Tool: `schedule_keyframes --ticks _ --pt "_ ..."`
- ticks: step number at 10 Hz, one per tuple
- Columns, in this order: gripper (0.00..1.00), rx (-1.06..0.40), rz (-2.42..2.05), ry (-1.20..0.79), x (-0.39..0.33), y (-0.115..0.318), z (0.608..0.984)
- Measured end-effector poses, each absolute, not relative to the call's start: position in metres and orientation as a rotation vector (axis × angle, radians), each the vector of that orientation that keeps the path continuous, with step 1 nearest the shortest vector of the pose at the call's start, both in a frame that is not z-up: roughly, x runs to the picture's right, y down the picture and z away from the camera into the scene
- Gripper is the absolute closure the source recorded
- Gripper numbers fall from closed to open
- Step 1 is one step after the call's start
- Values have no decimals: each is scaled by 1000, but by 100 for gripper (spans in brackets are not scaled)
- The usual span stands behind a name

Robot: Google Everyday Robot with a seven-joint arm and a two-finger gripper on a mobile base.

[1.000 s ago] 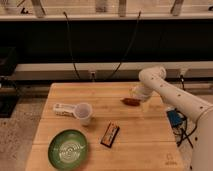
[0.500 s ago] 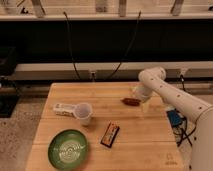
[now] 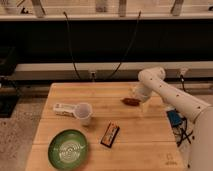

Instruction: Place the pepper on the white sponge

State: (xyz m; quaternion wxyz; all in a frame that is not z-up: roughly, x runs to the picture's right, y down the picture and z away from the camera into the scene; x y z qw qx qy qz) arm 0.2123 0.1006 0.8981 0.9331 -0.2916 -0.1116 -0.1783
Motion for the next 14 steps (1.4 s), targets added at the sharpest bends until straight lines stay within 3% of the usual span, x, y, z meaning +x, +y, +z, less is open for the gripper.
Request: schedule_keyframes --ticks 8,10,14 --pt "20 -623 -403 -215 195 114 928" --pt "31 -625 -404 -209 194 114 935" --pt "72 -631 -402 -210 194 103 928"
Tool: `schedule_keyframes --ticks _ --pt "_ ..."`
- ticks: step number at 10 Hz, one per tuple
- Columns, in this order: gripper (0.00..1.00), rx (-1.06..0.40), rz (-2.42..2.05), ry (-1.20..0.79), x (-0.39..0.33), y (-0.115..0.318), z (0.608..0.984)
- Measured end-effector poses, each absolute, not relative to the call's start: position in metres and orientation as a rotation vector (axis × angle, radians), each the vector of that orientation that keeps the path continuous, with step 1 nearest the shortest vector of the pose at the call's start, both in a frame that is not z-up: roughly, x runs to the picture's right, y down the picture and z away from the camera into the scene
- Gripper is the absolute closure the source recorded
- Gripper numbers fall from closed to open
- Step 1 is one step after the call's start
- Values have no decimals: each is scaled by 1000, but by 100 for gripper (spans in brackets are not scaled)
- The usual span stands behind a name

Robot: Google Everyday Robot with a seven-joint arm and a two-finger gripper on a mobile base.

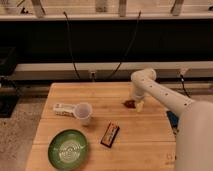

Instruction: Place the pepper on the white sponge

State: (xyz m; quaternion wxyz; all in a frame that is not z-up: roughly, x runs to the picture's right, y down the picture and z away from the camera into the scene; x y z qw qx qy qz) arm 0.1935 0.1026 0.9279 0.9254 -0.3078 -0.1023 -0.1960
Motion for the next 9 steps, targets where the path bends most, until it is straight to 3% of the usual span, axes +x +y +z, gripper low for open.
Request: schedule_keyframes --ticks 1,3,9 --pt "85 -637 -401 -212 192 96 923" --pt "98 -639 -395 -208 194 87 919" --pt "100 -631 -371 -188 206 34 924"
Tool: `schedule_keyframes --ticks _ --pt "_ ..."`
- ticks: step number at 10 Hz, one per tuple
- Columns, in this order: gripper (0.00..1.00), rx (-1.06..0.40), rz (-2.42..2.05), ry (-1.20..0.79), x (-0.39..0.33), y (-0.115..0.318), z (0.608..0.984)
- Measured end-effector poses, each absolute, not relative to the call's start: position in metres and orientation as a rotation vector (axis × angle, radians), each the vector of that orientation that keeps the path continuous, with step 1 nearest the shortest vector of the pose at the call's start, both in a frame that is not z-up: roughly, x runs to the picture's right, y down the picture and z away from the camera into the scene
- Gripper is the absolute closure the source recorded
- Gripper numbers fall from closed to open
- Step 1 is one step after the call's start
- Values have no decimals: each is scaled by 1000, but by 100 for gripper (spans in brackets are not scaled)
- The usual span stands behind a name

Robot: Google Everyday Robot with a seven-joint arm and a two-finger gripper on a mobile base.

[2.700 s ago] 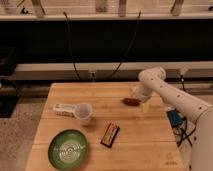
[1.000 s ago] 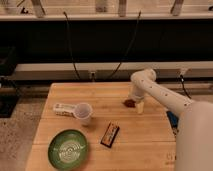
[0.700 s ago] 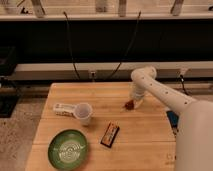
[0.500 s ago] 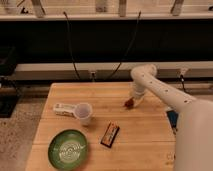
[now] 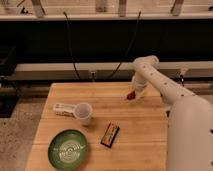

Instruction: Place the pepper on the white sponge

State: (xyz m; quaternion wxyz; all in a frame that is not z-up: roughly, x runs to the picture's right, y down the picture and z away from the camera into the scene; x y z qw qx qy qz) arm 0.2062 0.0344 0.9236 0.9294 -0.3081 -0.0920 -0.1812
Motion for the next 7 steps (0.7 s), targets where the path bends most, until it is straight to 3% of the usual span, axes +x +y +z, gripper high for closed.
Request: schedule_keyframes --ticks 7 --pt "100 -622 -340 -146 227 16 935"
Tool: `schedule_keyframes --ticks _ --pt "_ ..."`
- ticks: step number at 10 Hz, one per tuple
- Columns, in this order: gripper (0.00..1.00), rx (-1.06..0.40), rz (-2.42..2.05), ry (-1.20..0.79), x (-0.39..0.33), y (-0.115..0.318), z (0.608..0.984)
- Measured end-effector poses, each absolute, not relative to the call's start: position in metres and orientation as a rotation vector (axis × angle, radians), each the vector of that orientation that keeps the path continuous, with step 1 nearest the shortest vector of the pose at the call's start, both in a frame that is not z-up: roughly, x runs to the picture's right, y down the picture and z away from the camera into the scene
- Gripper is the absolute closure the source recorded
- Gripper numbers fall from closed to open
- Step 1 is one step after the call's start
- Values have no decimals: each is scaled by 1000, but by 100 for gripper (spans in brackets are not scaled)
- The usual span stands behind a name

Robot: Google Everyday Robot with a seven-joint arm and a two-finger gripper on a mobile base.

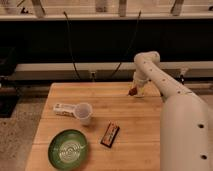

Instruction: Place the pepper on the white sponge

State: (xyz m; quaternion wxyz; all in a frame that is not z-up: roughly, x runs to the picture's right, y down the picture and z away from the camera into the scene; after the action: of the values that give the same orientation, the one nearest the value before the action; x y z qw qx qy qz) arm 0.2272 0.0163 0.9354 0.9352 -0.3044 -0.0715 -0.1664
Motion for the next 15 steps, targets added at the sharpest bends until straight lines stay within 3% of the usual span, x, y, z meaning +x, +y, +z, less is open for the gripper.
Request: schedule_keyframes --ticks 1,4,8,9,15 --pt "95 -619 -331 -137 231 14 940" --pt "67 -602 -302 -117 239 9 953" --pt "26 -577 -264 -106 244 0 971" --pt "22 -574 -259 -106 244 -1 973" --pt "22 -579 -255 -118 250 -3 969"
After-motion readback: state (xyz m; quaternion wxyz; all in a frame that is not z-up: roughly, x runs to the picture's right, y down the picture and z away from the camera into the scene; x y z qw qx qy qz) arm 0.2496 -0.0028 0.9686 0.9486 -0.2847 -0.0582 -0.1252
